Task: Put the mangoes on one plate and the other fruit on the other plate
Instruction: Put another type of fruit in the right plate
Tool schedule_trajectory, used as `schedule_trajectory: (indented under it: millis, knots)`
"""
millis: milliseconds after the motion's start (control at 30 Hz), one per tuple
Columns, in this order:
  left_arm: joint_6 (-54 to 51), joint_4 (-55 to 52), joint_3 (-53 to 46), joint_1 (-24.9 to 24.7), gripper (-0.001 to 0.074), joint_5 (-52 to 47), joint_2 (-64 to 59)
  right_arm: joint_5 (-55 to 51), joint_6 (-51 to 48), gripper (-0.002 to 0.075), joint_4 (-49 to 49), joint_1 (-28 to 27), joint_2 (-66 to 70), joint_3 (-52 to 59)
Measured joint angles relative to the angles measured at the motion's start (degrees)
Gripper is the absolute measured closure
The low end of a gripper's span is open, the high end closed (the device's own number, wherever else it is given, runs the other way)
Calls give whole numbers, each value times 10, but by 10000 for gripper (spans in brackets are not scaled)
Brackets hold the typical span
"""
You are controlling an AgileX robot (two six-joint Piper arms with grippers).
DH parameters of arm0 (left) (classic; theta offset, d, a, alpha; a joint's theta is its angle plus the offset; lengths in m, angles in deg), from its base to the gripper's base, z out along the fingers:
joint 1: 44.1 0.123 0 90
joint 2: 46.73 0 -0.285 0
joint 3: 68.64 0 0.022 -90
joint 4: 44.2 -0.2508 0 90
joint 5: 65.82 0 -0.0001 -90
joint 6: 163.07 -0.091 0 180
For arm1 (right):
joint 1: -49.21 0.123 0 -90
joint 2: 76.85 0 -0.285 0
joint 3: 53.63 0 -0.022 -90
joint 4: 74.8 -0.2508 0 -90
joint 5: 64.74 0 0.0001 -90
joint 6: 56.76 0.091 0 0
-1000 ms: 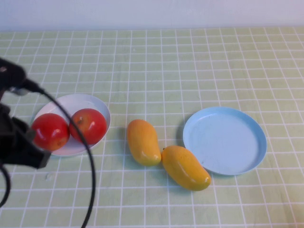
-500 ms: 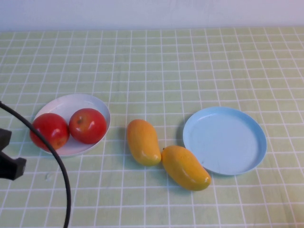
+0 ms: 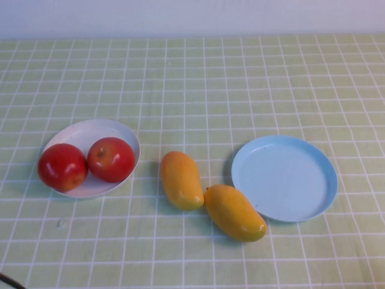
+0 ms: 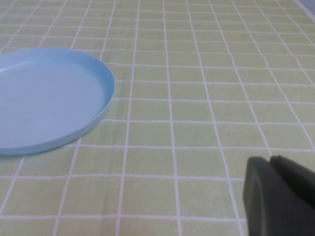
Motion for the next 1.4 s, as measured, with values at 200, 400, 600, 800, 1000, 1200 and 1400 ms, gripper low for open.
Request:
schedule_trajectory:
  millis: [200,400,600,800,1000,1200,1400]
  knots:
    - [-5,57,-152,103,733,118,131,0,0,743,0,0,0,0]
    - [-4,89,-235,131,733,129,213,0,0,743,0,0,0,0]
    - [-9,94,-236,131,733,25,220,0,0,743,0,0,0,0]
    - [-9,65,-237,131,733,-100,221,0,0,743,0,0,0,0]
    - [-8,61,-237,131,733,-115,221,0,0,743,0,0,0,0]
    - [-8,61,-237,131,733,-116,221,0,0,743,0,0,0,0]
    - [-8,61,-237,131,733,-116,221,0,0,743,0,0,0,0]
